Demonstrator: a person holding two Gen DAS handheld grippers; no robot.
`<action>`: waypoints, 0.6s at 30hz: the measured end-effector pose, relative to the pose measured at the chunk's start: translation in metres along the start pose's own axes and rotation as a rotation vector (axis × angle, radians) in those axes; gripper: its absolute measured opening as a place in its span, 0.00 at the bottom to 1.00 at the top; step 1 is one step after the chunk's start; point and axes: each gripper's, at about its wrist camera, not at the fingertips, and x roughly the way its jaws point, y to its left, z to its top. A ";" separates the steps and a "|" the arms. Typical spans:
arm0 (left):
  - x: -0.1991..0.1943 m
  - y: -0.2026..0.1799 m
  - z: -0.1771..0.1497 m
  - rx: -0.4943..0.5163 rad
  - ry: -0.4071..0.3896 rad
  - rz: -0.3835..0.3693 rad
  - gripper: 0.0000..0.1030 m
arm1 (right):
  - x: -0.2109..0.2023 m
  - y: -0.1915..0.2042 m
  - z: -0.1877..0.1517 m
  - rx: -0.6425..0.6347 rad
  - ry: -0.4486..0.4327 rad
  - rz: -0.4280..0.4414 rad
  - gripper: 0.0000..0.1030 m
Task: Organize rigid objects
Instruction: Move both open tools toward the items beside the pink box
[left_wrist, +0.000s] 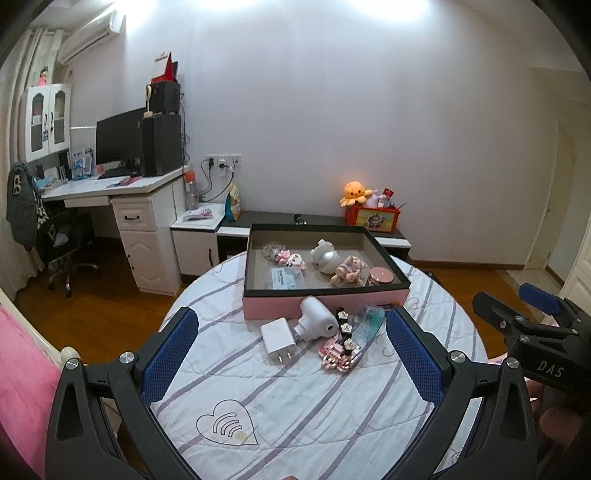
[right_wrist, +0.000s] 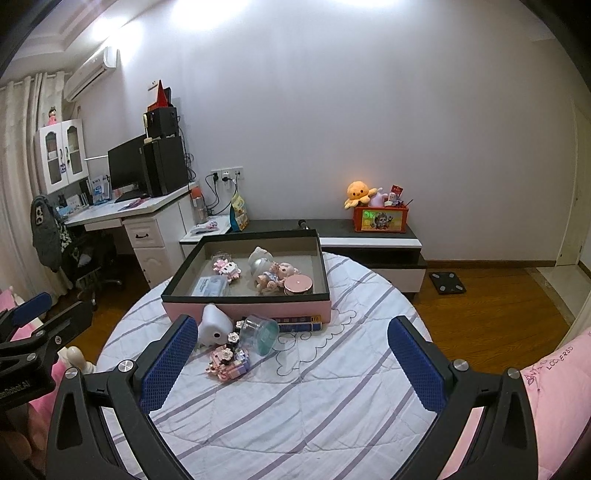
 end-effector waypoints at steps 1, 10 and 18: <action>0.003 0.000 -0.002 0.000 0.006 0.000 1.00 | 0.002 0.000 0.000 0.001 0.005 0.001 1.00; 0.026 0.001 -0.010 -0.004 0.049 0.011 1.00 | 0.024 -0.006 -0.005 0.008 0.053 0.006 1.00; 0.056 0.004 -0.022 0.004 0.096 0.034 1.00 | 0.053 -0.008 -0.011 0.017 0.109 0.020 1.00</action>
